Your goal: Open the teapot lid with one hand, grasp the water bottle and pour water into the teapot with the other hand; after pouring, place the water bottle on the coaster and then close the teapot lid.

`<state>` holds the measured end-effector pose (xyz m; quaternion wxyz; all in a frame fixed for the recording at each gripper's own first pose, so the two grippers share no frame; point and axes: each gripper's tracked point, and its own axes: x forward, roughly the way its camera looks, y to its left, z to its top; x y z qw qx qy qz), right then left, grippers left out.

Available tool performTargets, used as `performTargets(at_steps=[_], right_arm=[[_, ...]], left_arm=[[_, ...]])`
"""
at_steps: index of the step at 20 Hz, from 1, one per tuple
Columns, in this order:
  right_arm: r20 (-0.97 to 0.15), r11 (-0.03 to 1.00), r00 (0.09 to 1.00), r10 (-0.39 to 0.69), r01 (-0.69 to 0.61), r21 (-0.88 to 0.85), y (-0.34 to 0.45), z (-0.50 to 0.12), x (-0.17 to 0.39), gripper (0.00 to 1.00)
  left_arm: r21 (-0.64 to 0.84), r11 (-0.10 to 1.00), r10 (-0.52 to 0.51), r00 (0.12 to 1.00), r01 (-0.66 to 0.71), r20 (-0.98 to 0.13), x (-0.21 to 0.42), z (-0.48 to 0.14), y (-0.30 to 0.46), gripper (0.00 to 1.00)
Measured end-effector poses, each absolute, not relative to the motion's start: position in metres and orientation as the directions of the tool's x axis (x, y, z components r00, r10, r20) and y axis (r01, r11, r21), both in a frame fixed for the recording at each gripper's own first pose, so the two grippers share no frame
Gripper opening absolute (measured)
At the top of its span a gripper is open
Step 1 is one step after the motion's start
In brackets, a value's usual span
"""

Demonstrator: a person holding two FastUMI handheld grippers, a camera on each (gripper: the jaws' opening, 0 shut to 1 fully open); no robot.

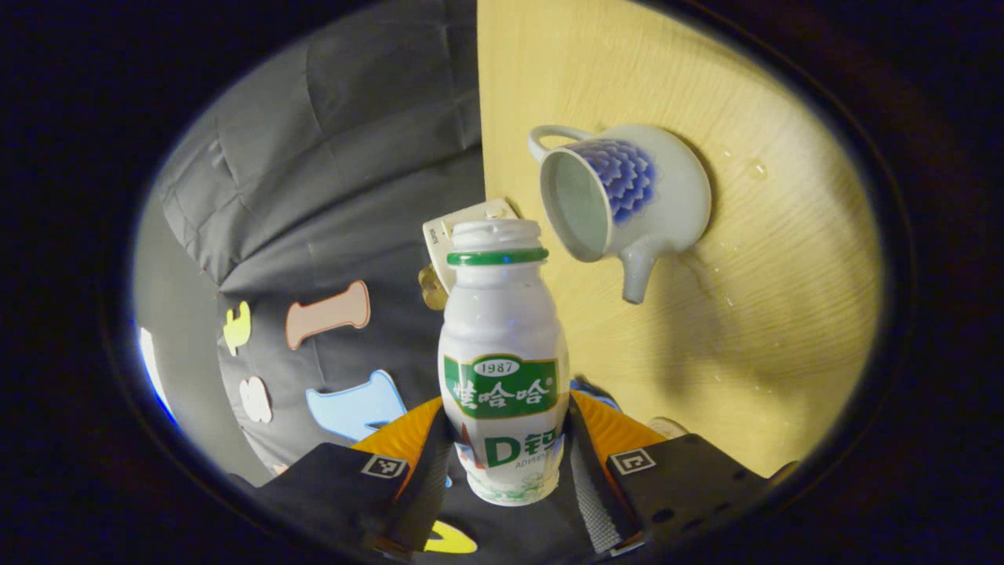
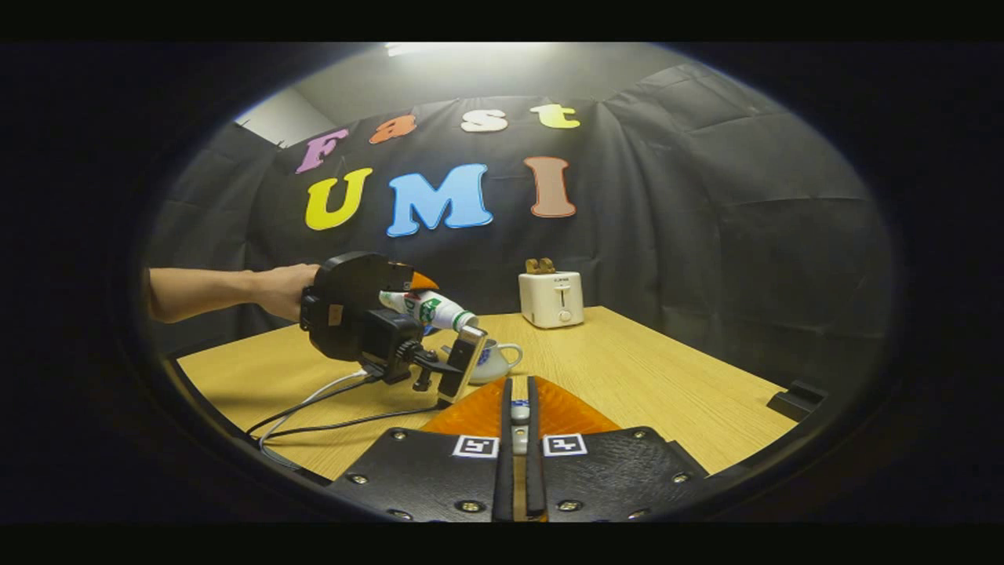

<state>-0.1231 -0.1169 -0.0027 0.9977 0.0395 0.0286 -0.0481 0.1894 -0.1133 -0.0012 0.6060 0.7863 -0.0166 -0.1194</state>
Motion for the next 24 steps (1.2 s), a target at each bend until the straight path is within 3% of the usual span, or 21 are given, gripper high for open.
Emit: performTargets(at_steps=[1,4,5,6,8,9,10,11,13,14,16,18,19,24], right_arm=[[-0.056,0.992,0.994,-0.096,0.100,0.073,-0.117,0.000,-0.123,0.06],[-0.040,0.993,0.995,-0.092,0.094,0.070,-0.118,0.008,-0.120,0.06],[-0.038,0.993,0.995,-0.092,0.094,0.067,-0.118,0.010,-0.118,0.14],[-0.034,0.994,0.995,-0.091,0.093,0.063,-0.119,0.014,-0.115,0.06],[-0.024,0.994,0.996,-0.083,0.085,0.066,-0.118,0.022,-0.109,0.06],[-0.018,0.995,0.997,-0.070,0.071,0.070,-0.116,0.028,-0.104,0.06],[-0.011,0.996,0.999,-0.053,0.053,0.071,-0.112,0.035,-0.097,0.11],[0.000,0.997,0.999,-0.036,0.036,0.070,-0.109,0.042,-0.090,0.06],[0.023,0.998,1.000,0.002,-0.004,0.067,-0.103,0.056,-0.071,0.06],[0.034,0.998,0.999,0.021,-0.023,0.066,-0.099,0.063,-0.060,0.06],[0.052,0.998,0.998,0.043,-0.046,0.053,-0.093,0.074,-0.038,0.06],[0.058,0.998,0.996,0.061,-0.062,0.028,-0.085,0.079,-0.014,0.06],[0.055,0.997,0.996,0.073,-0.075,0.021,-0.080,0.080,-0.002,0.06],[-0.001,0.996,0.997,0.079,-0.079,0.038,-0.072,0.061,0.051,0.06]], left_arm=[[0.969,-0.211,-0.176,0.970,0.132,-0.170,0.189,-0.007,-0.112,0.84],[0.986,-0.057,-0.190,0.967,0.159,-0.167,0.190,-0.019,-0.112,0.84],[0.985,0.007,-0.196,0.966,0.171,-0.167,0.190,-0.025,-0.113,0.84],[0.981,0.079,-0.207,0.965,0.178,-0.159,0.188,-0.029,-0.113,0.84],[0.956,0.240,-0.213,0.970,0.170,-0.119,0.186,-0.031,-0.112,0.84],[0.931,0.323,-0.215,0.971,0.170,-0.103,0.183,-0.035,-0.109,0.73],[0.900,0.402,-0.215,0.973,0.168,-0.086,0.176,-0.037,-0.107,0.73],[0.865,0.472,-0.211,0.975,0.169,-0.075,0.170,-0.038,-0.104,0.79],[0.757,0.630,-0.202,0.978,0.170,-0.052,0.175,-0.038,-0.097,0.83],[0.677,0.713,-0.196,0.979,0.180,-0.053,0.177,-0.040,-0.095,0.79],[0.481,0.854,-0.197,0.979,0.198,-0.053,0.199,-0.052,-0.087,0.81],[0.311,0.926,-0.207,0.977,0.213,-0.054,0.212,-0.058,-0.081,0.73],[0.237,0.947,-0.213,0.976,0.218,-0.043,0.211,-0.060,-0.080,0.78],[-0.006,0.970,-0.244,0.970,0.244,0.006,0.206,-0.045,-0.068,0.76]])
